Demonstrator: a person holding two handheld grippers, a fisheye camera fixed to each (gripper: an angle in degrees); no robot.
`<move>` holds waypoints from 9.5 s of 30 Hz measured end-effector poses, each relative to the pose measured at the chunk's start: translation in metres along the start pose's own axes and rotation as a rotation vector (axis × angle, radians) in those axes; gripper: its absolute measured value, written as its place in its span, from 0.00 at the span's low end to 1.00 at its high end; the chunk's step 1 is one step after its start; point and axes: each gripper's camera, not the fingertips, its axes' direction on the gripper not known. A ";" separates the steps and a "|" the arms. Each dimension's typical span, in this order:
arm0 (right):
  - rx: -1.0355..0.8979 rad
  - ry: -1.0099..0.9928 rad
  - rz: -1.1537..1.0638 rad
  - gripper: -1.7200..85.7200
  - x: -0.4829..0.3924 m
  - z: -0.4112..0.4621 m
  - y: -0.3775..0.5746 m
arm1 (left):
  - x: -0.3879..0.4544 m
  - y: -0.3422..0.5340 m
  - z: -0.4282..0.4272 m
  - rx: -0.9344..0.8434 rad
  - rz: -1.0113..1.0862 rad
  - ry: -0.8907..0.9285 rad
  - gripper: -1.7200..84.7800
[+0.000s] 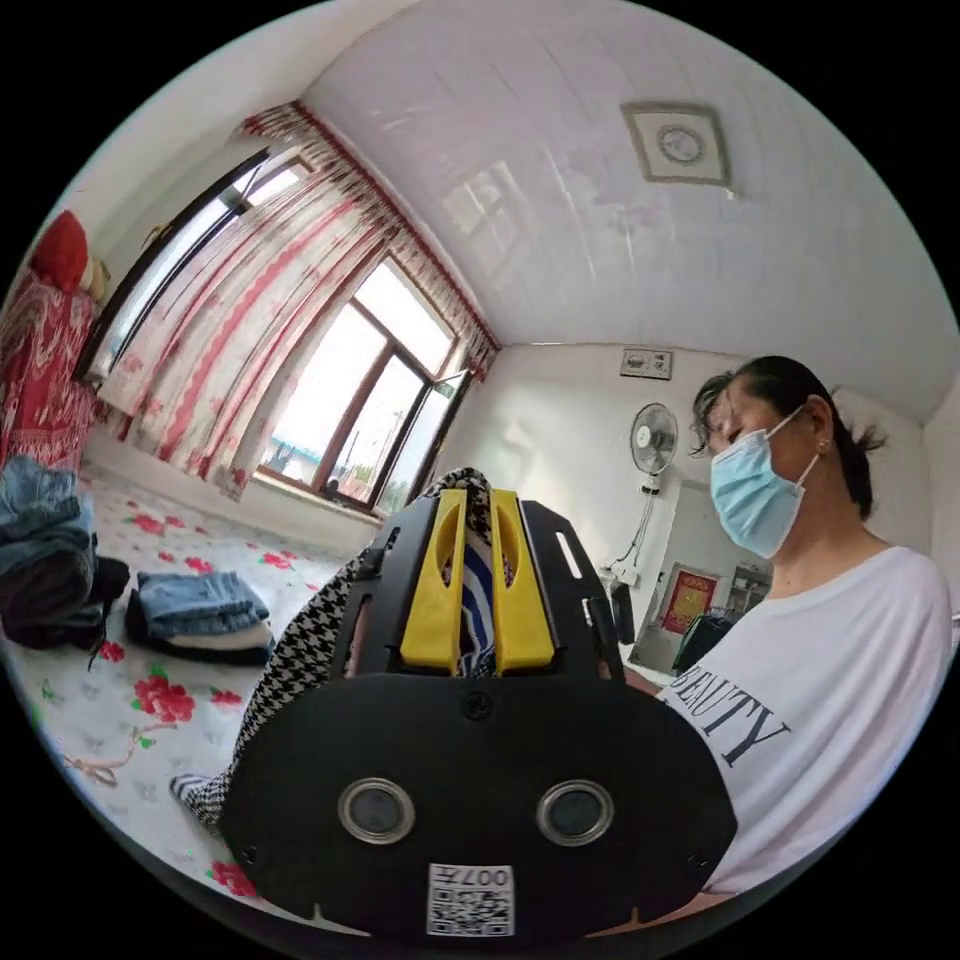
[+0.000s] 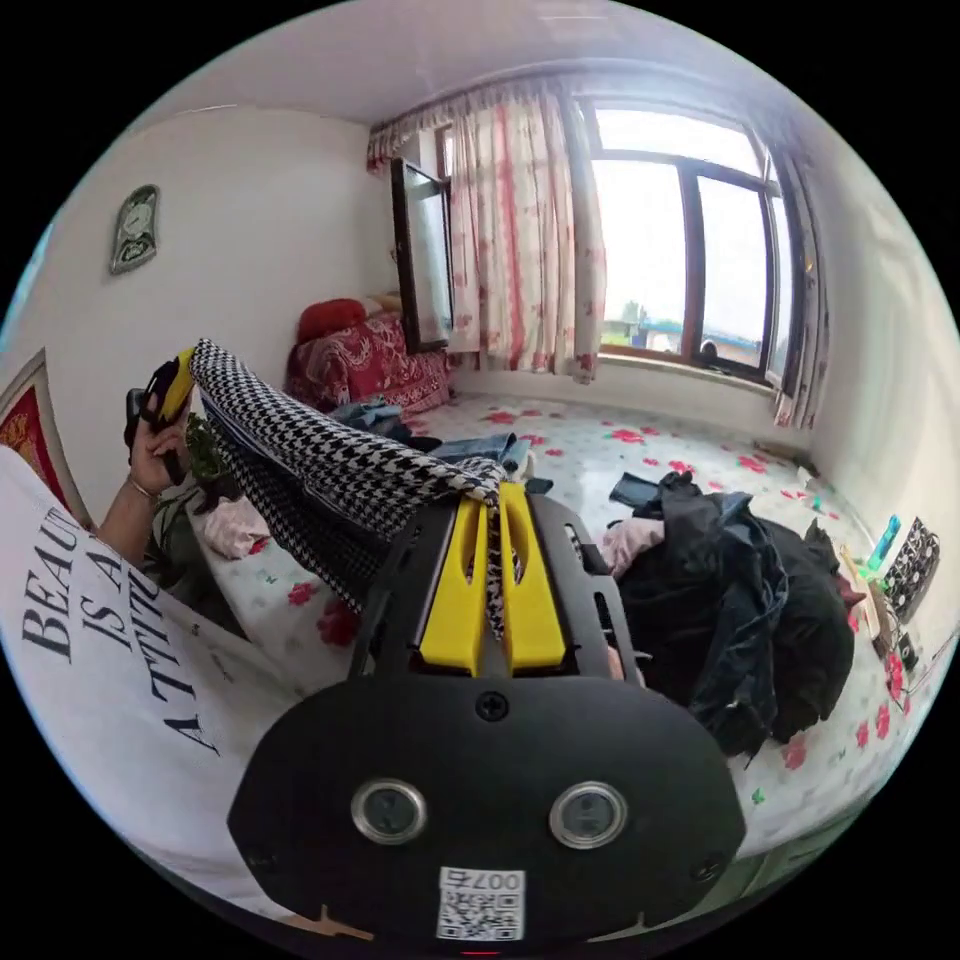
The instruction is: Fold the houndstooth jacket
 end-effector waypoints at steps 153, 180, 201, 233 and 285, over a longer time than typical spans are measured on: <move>-0.834 -0.415 0.107 0.12 0.069 0.141 0.042 | -0.157 0.342 0.234 -1.368 -0.489 -0.017 0.11; -1.066 -0.768 0.492 0.05 0.086 0.296 0.076 | -0.240 0.287 0.157 -0.983 -0.771 0.201 0.25; -1.104 -0.182 -0.035 0.07 0.024 0.531 0.015 | -0.251 0.275 0.149 -1.100 -0.623 0.299 0.01; -0.788 -0.228 0.262 0.10 0.061 0.362 0.013 | -0.229 0.345 0.196 -1.474 -0.630 -0.073 0.01; -1.024 0.146 0.200 0.05 -0.103 0.316 0.092 | -0.335 0.090 -0.043 -0.798 -0.587 -0.741 0.07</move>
